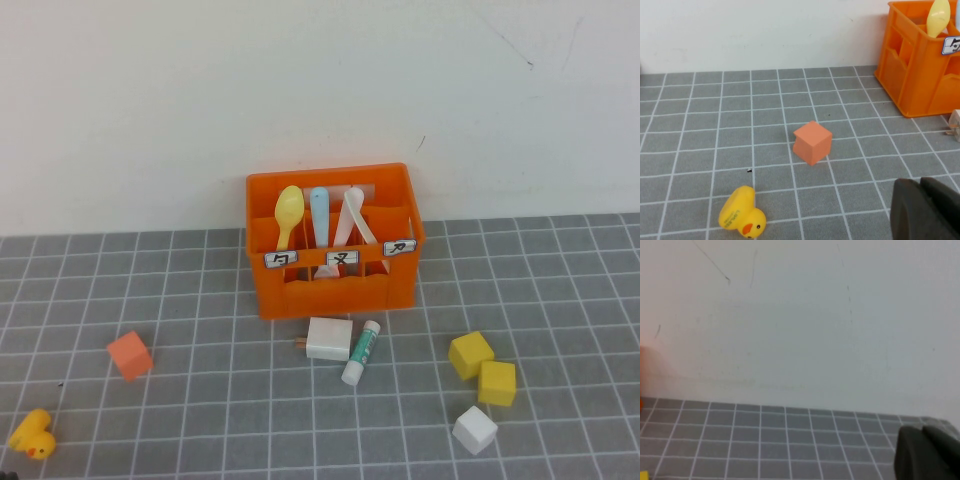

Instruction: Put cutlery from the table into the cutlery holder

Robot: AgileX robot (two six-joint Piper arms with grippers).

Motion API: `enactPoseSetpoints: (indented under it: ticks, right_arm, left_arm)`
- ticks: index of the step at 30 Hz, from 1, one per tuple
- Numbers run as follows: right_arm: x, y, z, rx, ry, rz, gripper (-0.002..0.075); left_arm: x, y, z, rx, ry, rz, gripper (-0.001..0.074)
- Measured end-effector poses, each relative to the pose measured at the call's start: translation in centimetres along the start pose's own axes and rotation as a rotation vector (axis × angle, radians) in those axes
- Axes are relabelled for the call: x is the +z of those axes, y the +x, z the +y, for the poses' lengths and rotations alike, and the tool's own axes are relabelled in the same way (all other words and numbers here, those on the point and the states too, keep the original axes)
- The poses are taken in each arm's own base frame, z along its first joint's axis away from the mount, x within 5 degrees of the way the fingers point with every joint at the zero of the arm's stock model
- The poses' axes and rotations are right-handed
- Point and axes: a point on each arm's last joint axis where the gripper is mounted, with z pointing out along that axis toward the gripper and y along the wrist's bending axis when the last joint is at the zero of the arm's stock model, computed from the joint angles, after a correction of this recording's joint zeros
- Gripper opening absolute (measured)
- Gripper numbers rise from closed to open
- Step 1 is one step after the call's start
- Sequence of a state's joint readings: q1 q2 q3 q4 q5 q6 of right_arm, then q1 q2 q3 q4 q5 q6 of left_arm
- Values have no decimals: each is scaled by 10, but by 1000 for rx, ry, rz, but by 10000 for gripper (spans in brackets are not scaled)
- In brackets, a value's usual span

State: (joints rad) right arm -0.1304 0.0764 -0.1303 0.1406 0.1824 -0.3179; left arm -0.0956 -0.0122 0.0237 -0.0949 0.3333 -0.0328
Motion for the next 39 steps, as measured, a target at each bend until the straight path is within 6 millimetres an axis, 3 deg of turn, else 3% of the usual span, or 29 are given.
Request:
enactPoseSetpoints:
  ticks: [7,14,20,39]
  right_arm:
    - [5,40,4,32,18,57,-1]
    - [2,62,5,19,19,232,-2]
    - [1,63,4,114,41,242,-2]
    - [0,63,3,126,56,252,-2]
  left_arm:
    - [0,0,0,0,0,0,-1]
    - [0,0,0,-1,0,0,-1]
    - [0,0,0,-1,0,1,-1]
    - [0,0,0,-2,1,1,-1]
